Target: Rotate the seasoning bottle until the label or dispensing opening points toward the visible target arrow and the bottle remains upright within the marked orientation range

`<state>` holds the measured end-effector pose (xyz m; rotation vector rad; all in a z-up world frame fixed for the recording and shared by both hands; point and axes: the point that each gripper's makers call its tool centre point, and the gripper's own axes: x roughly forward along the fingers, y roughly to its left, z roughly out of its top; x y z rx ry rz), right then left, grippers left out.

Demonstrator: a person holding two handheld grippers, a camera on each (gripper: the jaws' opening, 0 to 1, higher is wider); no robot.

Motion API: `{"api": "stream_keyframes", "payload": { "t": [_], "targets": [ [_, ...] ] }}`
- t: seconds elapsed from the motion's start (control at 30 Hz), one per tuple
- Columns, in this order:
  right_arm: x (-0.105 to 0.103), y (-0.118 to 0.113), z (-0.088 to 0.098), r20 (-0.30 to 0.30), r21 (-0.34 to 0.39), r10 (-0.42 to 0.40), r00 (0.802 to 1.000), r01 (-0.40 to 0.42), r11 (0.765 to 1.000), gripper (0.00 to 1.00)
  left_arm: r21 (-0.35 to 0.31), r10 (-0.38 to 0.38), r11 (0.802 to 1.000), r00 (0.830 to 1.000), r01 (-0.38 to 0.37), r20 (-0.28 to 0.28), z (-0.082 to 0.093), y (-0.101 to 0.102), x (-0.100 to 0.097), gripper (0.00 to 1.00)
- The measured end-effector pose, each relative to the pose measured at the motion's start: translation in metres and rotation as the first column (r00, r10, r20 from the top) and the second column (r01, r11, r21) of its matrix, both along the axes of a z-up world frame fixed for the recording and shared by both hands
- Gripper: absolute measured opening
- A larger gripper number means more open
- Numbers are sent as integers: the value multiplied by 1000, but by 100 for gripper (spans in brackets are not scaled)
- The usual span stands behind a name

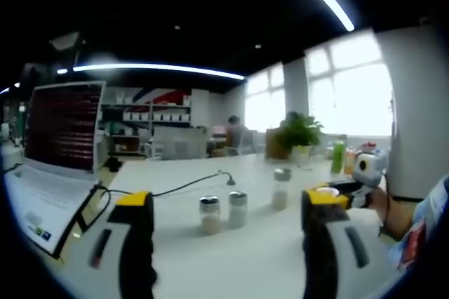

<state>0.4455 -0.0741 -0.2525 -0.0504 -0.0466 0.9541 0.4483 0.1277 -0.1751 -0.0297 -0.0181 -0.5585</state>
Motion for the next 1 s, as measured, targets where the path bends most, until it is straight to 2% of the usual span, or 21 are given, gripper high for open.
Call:
{"api": "stream_keyframes", "payload": {
  "t": [0.7,1.0],
  "targets": [
    [2,-4,0,16,51,-157,987,156,986,40,-6,0,1000,1000,0,0,0,2,0,92],
    [-2,-3,-2,34,75,-233,972,230,970,40,4,2,1000,1000,-2,-2,-3,2,-2,91]
  ]
}}
